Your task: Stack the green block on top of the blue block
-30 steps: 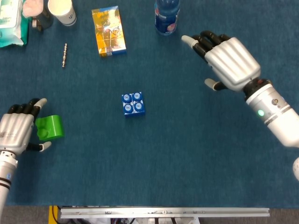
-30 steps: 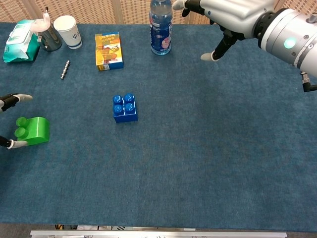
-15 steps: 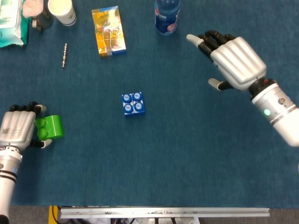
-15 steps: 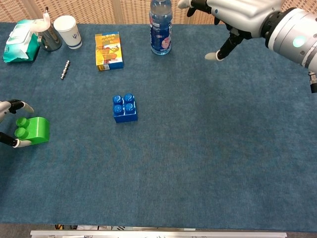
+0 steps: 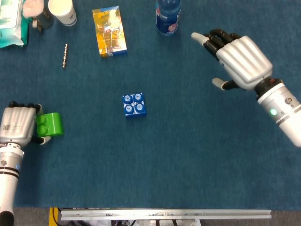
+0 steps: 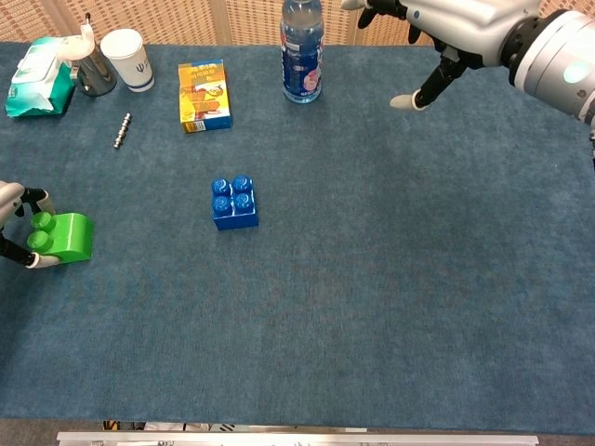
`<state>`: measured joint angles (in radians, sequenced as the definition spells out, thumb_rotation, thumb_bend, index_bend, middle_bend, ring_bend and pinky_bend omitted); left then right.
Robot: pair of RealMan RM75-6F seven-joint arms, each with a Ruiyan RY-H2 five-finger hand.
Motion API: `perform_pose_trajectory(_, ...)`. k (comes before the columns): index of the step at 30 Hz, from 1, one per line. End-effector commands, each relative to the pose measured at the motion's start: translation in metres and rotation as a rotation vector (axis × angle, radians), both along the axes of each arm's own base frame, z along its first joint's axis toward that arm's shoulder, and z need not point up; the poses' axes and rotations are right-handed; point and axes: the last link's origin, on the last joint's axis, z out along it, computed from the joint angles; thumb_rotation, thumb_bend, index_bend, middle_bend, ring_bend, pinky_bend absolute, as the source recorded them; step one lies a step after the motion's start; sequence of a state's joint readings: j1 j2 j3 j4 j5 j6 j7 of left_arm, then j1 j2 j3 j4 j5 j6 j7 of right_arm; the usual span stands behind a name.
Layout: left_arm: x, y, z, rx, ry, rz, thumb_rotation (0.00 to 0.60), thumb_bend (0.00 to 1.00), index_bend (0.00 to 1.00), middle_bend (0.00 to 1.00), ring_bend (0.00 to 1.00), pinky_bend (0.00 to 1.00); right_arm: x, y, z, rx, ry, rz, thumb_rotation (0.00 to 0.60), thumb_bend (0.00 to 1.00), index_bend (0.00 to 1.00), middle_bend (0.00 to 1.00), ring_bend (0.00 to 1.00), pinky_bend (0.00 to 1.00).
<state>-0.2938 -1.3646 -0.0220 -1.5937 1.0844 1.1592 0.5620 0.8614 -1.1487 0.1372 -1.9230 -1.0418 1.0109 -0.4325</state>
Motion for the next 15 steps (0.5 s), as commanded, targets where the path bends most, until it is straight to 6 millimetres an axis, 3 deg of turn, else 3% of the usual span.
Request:
perform_pose_trajectory(1,0.000,0.001,0.000,0.002,-0.006,-0.003,0.515,0.04,0.43,0.42,0.38,0.23,0.000,0.000,0.000,0.001,-0.001,-0.001,0.600,0.16,0.05,0.21,0.14,0.33)
perform_pose_trajectory(7,0.005,0.006,0.002,0.006,-0.035,-0.013,0.525,0.04,0.46,0.45,0.42,0.24,0.000,0.000,0.001,-0.002,0.003,0.005,0.600,0.16,0.05,0.21,0.14,0.33)
perform_pose_trajectory(15,0.028,0.021,0.012,0.027,-0.086,-0.067,0.525,0.04,0.46,0.45,0.42,0.25,0.001,0.005,0.000,0.002,0.012,0.015,0.600,0.17,0.05,0.21,0.14,0.33)
